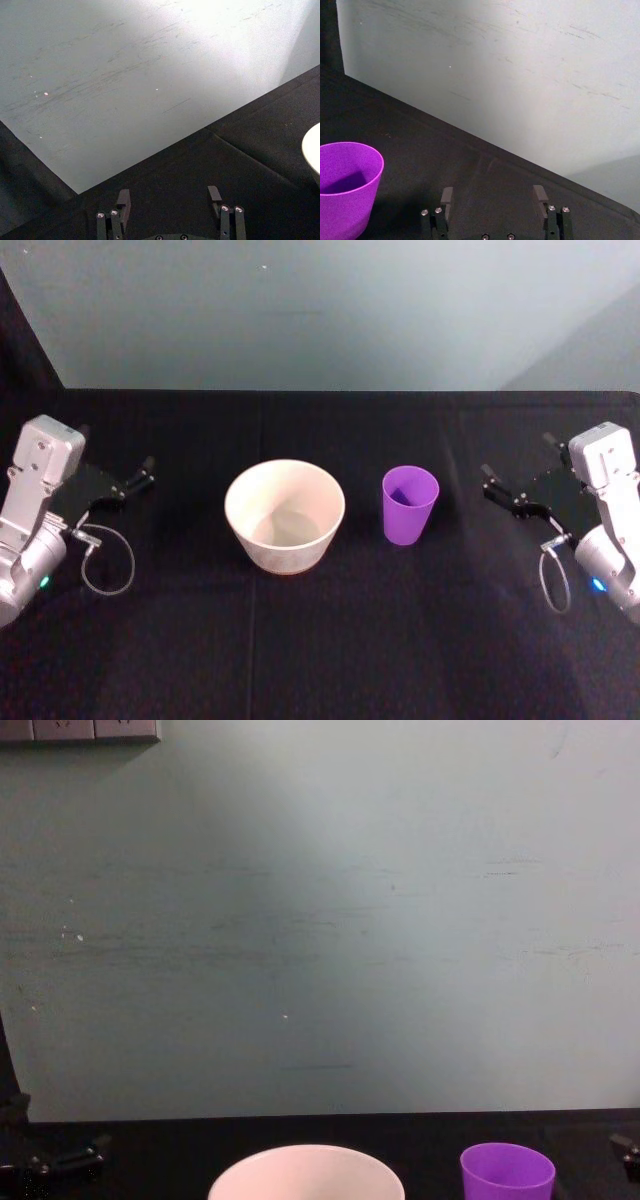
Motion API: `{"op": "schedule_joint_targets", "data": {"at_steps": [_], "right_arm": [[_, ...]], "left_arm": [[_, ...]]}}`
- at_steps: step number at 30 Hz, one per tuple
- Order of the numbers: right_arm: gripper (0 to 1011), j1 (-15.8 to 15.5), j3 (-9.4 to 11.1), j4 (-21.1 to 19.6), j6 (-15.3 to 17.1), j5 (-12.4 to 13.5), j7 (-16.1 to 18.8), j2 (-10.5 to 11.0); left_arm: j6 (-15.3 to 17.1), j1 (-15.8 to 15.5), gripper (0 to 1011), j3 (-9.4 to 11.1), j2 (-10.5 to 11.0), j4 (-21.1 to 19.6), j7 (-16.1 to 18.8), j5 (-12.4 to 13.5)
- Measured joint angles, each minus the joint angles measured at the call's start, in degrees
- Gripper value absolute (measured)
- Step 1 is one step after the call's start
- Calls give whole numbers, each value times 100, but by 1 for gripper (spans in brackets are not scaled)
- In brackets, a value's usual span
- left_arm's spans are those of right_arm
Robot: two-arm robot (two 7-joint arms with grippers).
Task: Pick up the cup and pour the mung beans from the cup into the bowl.
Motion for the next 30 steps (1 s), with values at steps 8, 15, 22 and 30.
{"op": "schedule_joint_targets", "data": {"at_steps": [8, 15, 22, 30], "right_arm": [[1003, 0, 0, 0, 0, 0, 0, 0], [1003, 0, 0, 0, 0, 0, 0, 0], [1003, 0, 0, 0, 0, 0, 0, 0], [1003, 0, 0, 0, 0, 0, 0, 0]], "left_arm": [[0, 0, 1000, 0, 0, 0, 0, 0], [0, 0, 1000, 0, 0, 0, 0, 0], [0, 0, 1000, 0, 0, 0, 0, 0], [0, 0, 1000, 0, 0, 0, 0, 0]]}}
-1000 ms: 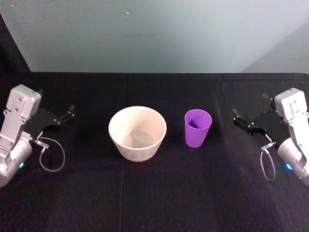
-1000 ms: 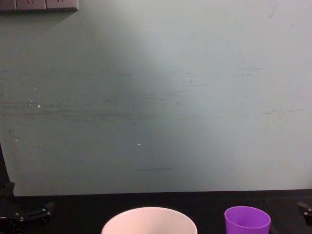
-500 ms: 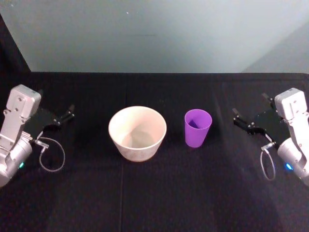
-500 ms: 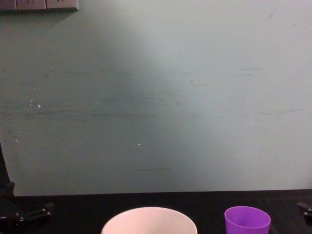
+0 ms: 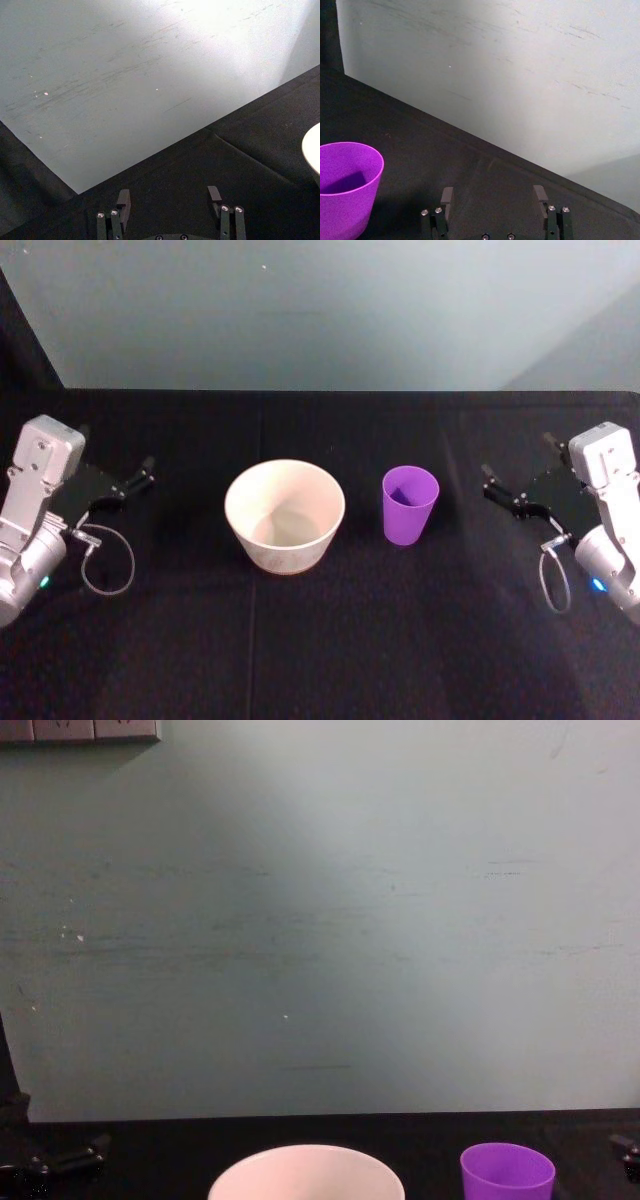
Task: Pick up the cup and pour the mung beans from the cup into the bowl.
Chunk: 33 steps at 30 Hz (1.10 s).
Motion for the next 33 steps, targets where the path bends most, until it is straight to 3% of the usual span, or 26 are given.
{"op": "schedule_joint_targets", "data": {"at_steps": [33], "right_arm": [[1003, -42, 33, -35, 33, 4, 54, 21]], "left_arm": [[0, 0, 1000, 0, 0, 0, 0, 0]]}}
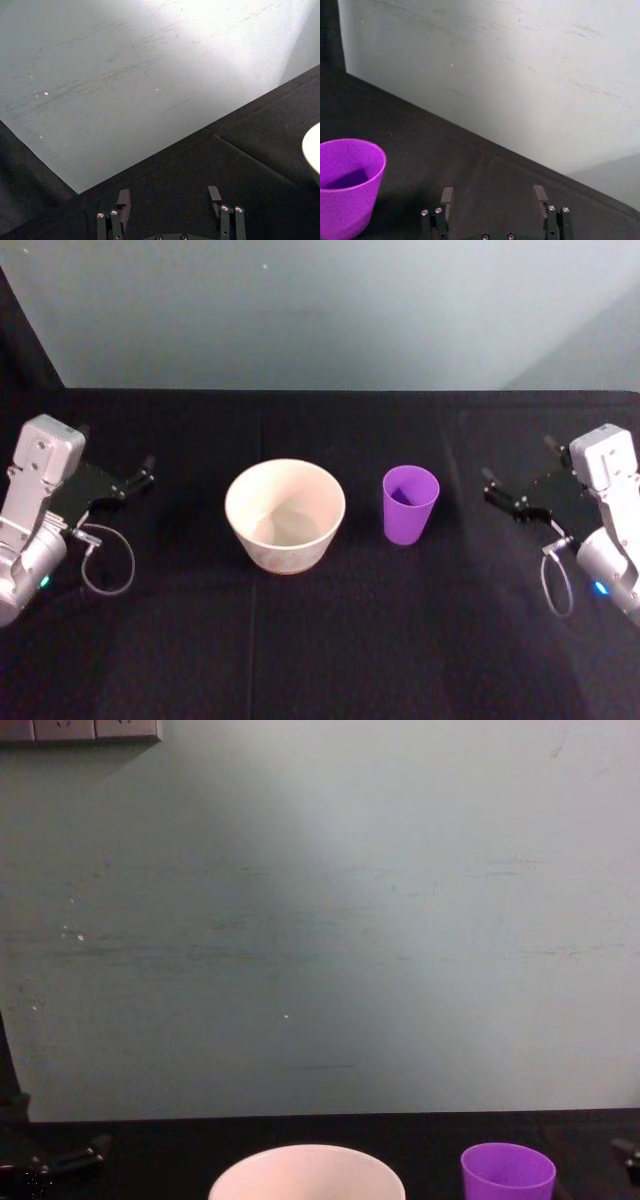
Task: Pick up the cup and pour the mung beans from the cup into the bowl.
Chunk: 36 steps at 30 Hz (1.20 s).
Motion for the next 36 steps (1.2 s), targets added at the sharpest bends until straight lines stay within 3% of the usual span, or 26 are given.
{"op": "schedule_joint_targets", "data": {"at_steps": [5, 10, 19, 26, 36], "right_arm": [[1003, -164, 76, -110, 17, 88, 219, 60], [1003, -427, 174, -333, 20, 410, 726, 149], [1003, -604, 145, -458, 69, 735, 1451, 145], [1003, -565, 111, -356, -40, 901, 1879, -72], [1003, -137, 21, 230, -145, 852, 2176, -628]], "left_arm": [[0, 0, 1000, 0, 0, 0, 0, 0], [0, 0, 1000, 0, 0, 0, 0, 0], [0, 0, 1000, 0, 0, 0, 0, 0], [0, 0, 1000, 0, 0, 0, 0, 0], [0, 0, 1000, 0, 0, 0, 0, 0]]}}
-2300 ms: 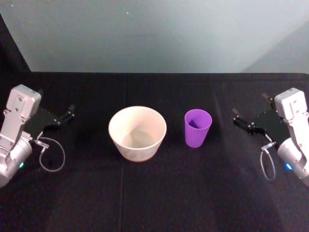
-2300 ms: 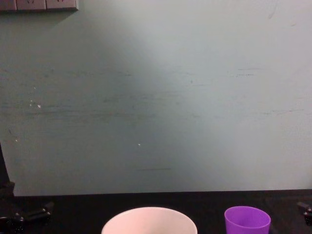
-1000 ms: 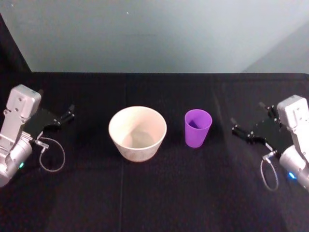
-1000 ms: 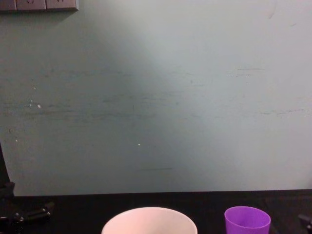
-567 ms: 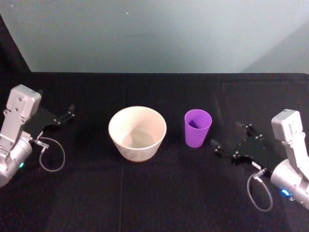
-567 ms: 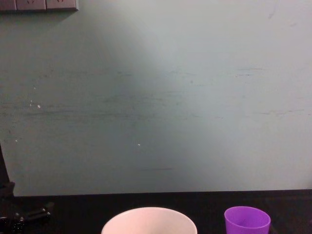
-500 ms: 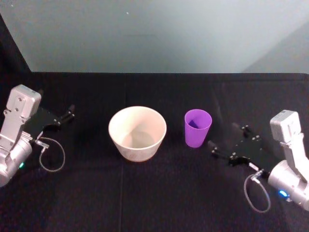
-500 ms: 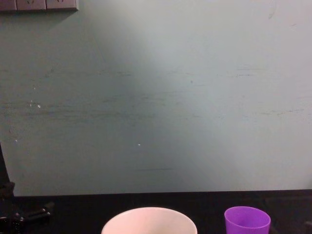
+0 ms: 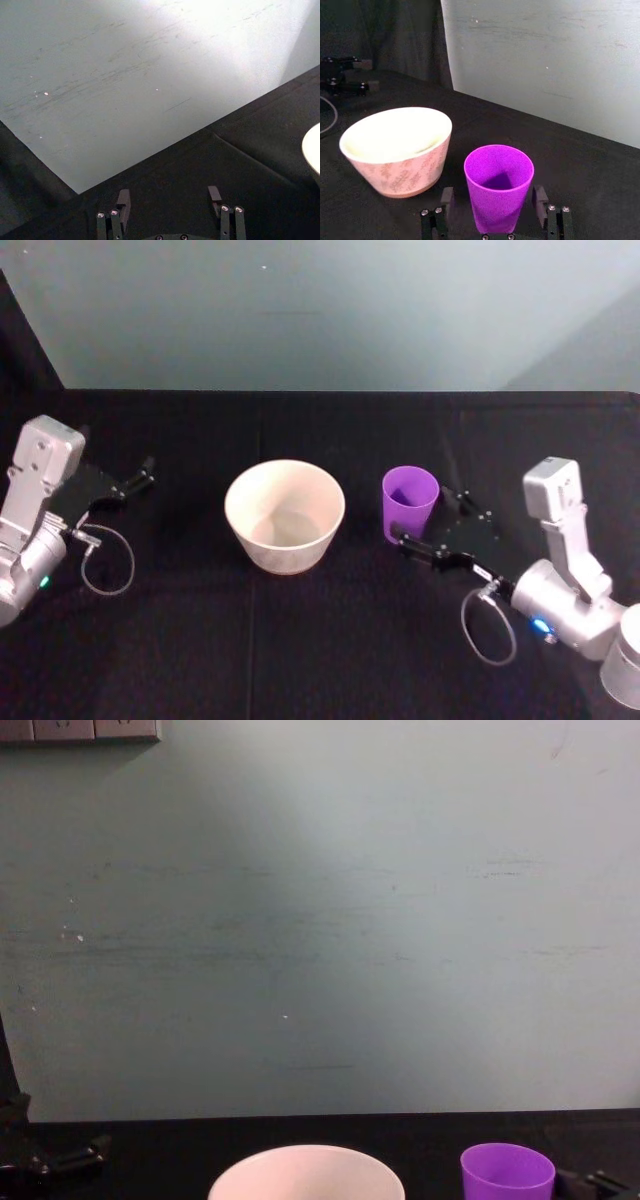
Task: Pick up the cup and pour the mung beans from the cup into the bowl.
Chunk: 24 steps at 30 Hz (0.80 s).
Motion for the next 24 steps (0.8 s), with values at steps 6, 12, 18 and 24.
{"op": "schedule_joint_targets", "data": {"at_steps": [6, 12, 18, 24], "right_arm": [[1003, 193, -22, 312, -61, -126, 2, -264], [1003, 302, 16, 543, -130, -212, 0, -464], [1003, 351, 92, 682, -171, -254, 9, -600], [1003, 354, 192, 758, -210, -250, 109, -696]], "left_arm": [[0, 0, 1000, 0, 0, 0, 0, 0], [0, 0, 1000, 0, 0, 0, 0, 0], [0, 0, 1000, 0, 0, 0, 0, 0], [0, 0, 1000, 0, 0, 0, 0, 0]]}}
